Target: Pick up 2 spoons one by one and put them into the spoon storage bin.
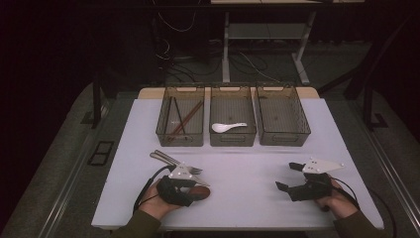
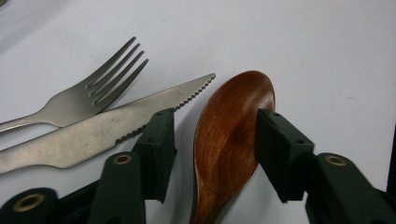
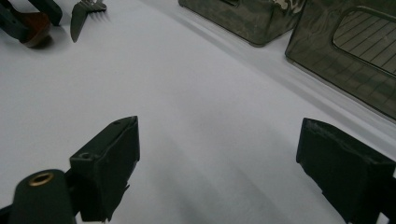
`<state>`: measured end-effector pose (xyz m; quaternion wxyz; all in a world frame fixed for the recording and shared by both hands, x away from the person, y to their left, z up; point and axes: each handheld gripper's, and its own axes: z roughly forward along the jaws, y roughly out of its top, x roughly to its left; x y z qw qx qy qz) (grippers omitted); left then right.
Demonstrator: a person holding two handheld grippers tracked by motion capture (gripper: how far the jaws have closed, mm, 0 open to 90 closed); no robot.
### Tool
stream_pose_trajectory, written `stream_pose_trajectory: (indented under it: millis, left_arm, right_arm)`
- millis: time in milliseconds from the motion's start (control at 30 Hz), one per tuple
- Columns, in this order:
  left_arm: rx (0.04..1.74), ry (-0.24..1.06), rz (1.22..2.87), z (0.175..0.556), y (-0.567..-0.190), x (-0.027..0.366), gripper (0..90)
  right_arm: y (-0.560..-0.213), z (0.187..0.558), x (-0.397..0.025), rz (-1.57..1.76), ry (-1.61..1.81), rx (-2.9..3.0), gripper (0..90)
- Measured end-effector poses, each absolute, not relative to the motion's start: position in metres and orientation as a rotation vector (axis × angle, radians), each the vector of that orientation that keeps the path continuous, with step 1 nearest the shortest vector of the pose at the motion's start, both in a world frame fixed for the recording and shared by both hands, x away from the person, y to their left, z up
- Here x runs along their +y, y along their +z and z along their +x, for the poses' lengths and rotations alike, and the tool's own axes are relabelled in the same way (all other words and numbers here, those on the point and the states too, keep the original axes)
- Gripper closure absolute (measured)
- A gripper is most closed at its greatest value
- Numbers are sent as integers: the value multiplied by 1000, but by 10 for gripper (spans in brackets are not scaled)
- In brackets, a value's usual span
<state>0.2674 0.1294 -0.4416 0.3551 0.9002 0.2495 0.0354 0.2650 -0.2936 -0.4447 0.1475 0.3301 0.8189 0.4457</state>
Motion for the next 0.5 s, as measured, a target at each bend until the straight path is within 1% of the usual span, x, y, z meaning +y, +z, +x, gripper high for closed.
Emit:
stream_pose_trajectory:
  millis: [200,333,500]
  left_arm:
    - [593,29,2324,266,-441,129,660]
    - [554,3,2331,263,-440,127,789]
    - [538,15,2341,264,-440,126,803]
  right_arm:
    - [-445,265,-294,949,1281,2356,132]
    - [-445,265,-294,948,1281,2356,132]
    - [-445,265,-294,948,1281,2357,132]
